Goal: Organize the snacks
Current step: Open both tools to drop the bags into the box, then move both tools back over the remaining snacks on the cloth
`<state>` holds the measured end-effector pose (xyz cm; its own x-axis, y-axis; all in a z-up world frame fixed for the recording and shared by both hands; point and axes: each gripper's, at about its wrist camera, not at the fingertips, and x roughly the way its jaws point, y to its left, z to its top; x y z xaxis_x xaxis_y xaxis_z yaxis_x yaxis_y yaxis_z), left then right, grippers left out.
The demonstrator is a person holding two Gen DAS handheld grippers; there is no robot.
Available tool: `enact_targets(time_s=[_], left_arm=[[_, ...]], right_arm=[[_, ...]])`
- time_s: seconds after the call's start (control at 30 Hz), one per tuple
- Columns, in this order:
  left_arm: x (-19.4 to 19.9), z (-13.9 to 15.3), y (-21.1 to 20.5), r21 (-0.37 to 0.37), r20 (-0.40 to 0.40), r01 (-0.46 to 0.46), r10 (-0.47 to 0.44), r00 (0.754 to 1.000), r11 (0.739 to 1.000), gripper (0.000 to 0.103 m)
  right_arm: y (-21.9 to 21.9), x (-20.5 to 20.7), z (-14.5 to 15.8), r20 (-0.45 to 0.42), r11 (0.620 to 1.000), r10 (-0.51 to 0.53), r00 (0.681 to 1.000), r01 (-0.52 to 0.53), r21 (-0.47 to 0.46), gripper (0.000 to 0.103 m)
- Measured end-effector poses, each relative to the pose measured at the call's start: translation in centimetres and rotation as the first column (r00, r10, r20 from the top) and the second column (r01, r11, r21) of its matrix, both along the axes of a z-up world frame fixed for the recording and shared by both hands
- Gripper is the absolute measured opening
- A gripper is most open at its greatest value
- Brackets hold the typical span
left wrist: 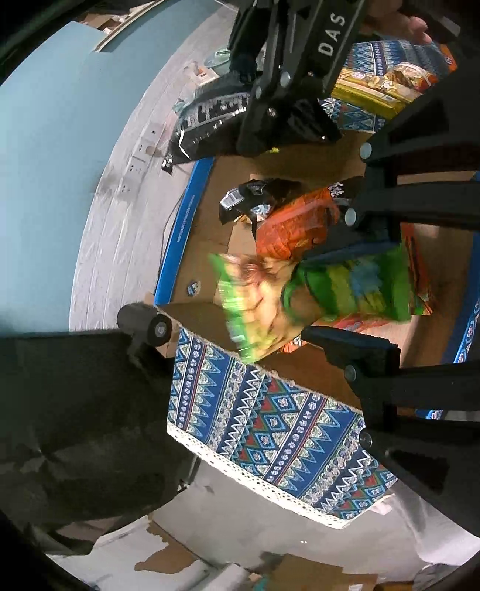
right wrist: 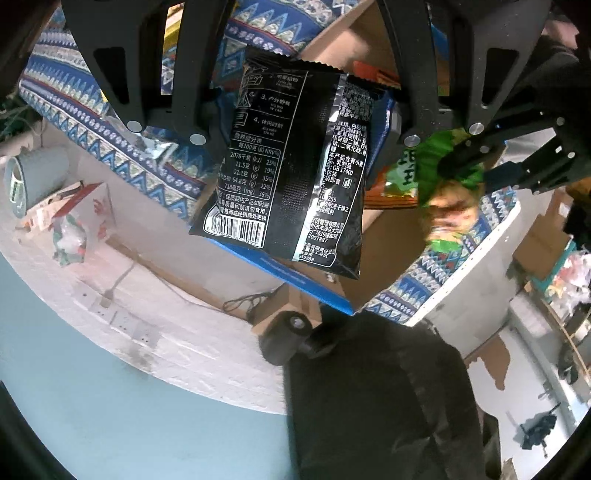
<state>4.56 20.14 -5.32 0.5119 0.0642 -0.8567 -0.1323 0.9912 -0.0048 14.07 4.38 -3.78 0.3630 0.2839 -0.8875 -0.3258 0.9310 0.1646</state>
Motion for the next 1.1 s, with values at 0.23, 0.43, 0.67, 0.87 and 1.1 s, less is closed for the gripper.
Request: enact_targets(time_s=[0.23,0.43,0.67,0.87,1.1], left_arm=[[-0.5,0.7,0.5,0.004,0.02,-0.014,0.014,1.0,1.0,0.055],[-0.6,1.2,0.3,0.009,0.033,-0.017,0.017,0.999,1.0,0.06],[-0.7,1.1,-0.5,0.007,0.033,-0.005,0.005,0.999,1.0,0.063],[-0.7,1.3,-2.4,0.017,0.036,0.036,-0.037,0.999,0.999,0.064],[-1.2,1.9,-5.6,0.019,0.048,0.109,-0.11,0.993,0.994,0.069]], right_arm=[[0.4,0.4,-0.5,-0.019,1.0,0.011,1.0,-0.01,0.017,0.058],[0.4,0.3,-0.3,-0.013,0.999,0.032,0.999,-0.031,0.044,0.065],[-0.7,0.0,0.2,0.008,1.0,0.006,1.0,-0.007,0.011,0.079],[-3.5,-0.9,0.2,-0.012,0.999,-0.05,0.999,0.049,-0.013,0.079],[-7.3,-2.5,0.2,-0.022,0.992,-0.116,0.993,0.115,-0.054,0.08]])
